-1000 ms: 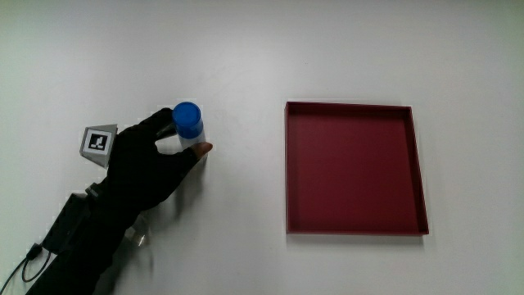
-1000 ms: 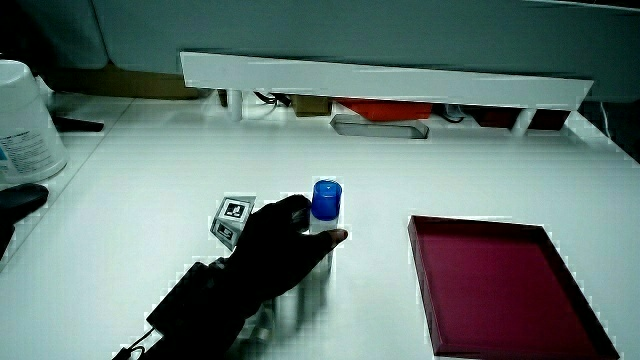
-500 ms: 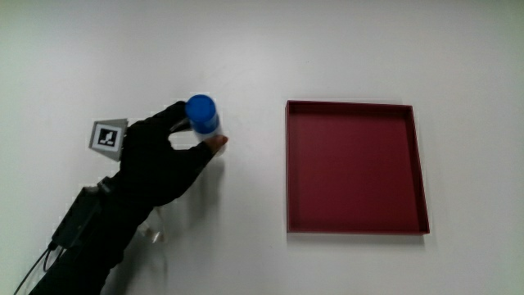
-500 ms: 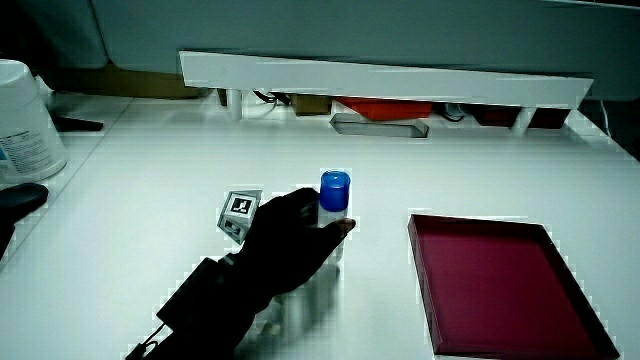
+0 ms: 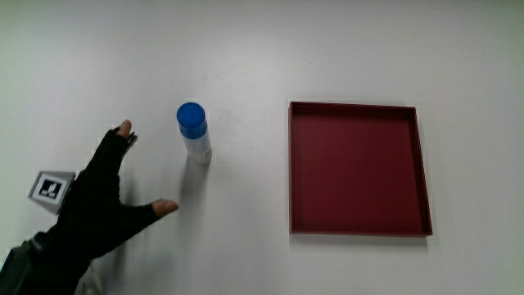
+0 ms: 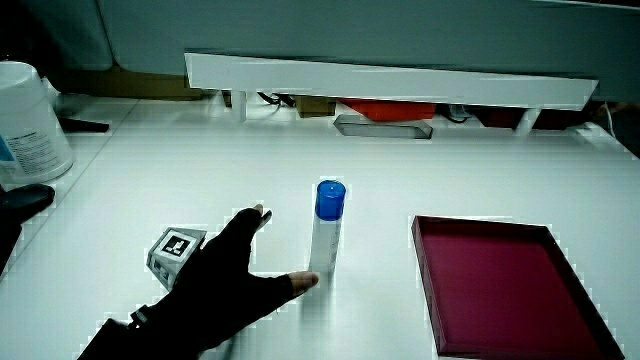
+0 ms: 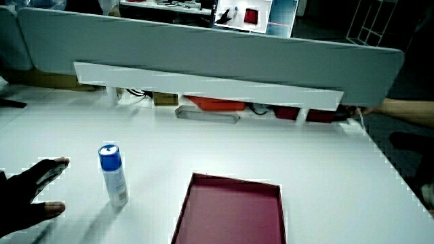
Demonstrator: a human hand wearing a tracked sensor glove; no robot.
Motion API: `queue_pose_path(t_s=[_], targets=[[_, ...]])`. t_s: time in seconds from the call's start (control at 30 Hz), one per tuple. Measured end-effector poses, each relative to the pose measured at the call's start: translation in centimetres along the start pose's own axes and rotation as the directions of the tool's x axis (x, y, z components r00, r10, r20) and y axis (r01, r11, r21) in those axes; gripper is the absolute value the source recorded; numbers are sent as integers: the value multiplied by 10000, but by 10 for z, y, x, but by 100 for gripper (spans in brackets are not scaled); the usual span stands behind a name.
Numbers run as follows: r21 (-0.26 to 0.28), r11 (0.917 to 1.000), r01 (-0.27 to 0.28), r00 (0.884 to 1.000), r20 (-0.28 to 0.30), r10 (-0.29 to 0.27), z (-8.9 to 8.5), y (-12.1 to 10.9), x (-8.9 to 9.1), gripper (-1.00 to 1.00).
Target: Pick glue from desk
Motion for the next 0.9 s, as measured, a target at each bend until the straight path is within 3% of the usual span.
queue_pose_path(t_s=[0.37,0.47,0.5,0.57,0.6,0.63,0.67,0.73,0.77,0.87,0.9], targets=[[614,9981,5,10000,14,-5,2,-1,0,90],[797,9963,310,9995,-81,-304,1,-2,1,100],[846,9954,458,9984,-360,-429,2,-2,-1,100],[927,9923,825,9966,-97,-820,0,-2,2,100],[978,9932,631,9979,-183,-616,-1,-2,5,100],[900,9918,911,9957,-242,-893,-2,-1,8,100],[798,9938,772,9965,-375,-744,-3,0,13,100],[660,9960,596,9982,-104,-590,-8,3,29,100],[520,9930,1057,9938,296,-1073,-12,6,35,100],[234,9973,701,9971,283,-707,-24,13,56,100],[139,9947,1023,9918,755,-1031,-29,17,62,100]])
